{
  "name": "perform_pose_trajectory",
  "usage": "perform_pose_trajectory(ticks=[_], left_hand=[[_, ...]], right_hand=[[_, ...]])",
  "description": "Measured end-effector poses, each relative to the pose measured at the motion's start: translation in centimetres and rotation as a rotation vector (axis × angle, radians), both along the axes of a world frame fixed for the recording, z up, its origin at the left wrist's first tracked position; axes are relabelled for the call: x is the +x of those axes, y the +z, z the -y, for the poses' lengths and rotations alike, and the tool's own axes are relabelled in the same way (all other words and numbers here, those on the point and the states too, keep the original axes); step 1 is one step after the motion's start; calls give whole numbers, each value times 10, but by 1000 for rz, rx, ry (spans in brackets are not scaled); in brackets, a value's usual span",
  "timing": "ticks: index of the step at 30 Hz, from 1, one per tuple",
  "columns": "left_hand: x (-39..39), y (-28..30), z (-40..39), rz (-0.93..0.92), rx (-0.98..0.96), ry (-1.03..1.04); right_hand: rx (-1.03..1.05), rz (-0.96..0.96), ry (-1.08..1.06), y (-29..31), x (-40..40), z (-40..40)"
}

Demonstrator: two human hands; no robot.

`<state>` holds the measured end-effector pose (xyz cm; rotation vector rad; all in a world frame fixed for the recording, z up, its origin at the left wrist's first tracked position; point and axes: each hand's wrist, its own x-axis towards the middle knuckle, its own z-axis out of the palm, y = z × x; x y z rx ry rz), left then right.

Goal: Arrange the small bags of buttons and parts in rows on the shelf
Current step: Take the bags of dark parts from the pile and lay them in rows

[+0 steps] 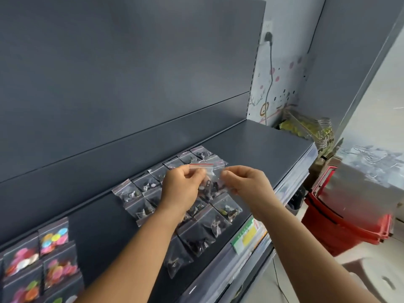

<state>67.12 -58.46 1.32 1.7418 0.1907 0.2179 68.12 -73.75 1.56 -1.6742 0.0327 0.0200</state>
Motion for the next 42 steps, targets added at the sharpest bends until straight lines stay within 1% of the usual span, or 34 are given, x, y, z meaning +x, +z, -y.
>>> perform_pose_trajectory(ticks=[5, 11, 14, 16, 19, 22, 25, 27, 29, 32, 34, 39, 42], left_hand=[[26, -6, 17, -48, 54, 117], [58, -18, 47, -118, 164, 251], [67, -23, 65, -144, 221, 293], [72, -27, 76, -161, 284, 297], [76, -34, 87, -201, 488, 342], [77, -39, 92, -215, 671, 356], [75, -41, 94, -203, 856, 399], [72, -41, 94, -160, 975, 412], [69, -40, 96, -103, 1057, 332], [64, -44, 100, -139, 1067, 178], [61, -47, 101, -187, 1084, 135], [59, -50, 106, -225, 1097, 149], [61, -49, 107, -242, 1099, 154]], right_hand=[[-31, 16, 72, -7, 52, 9], [-247, 27, 159, -20, 115, 43], [-331, 1, 236, -29, 137, 60], [-369, -29, 310, -35, 146, 67], [-450, -31, 383, -41, 155, 73], [-613, 77, 423, -43, 159, 76], [-811, 224, 467, -43, 159, 78], [-832, 335, 475, -44, 159, 80], [-810, 431, 541, -44, 158, 82], [-815, 493, 708, -47, 155, 84], [-824, 520, 763, -49, 152, 84], [-924, 595, 720, -53, 153, 83], [-949, 632, 707, -53, 153, 81]])
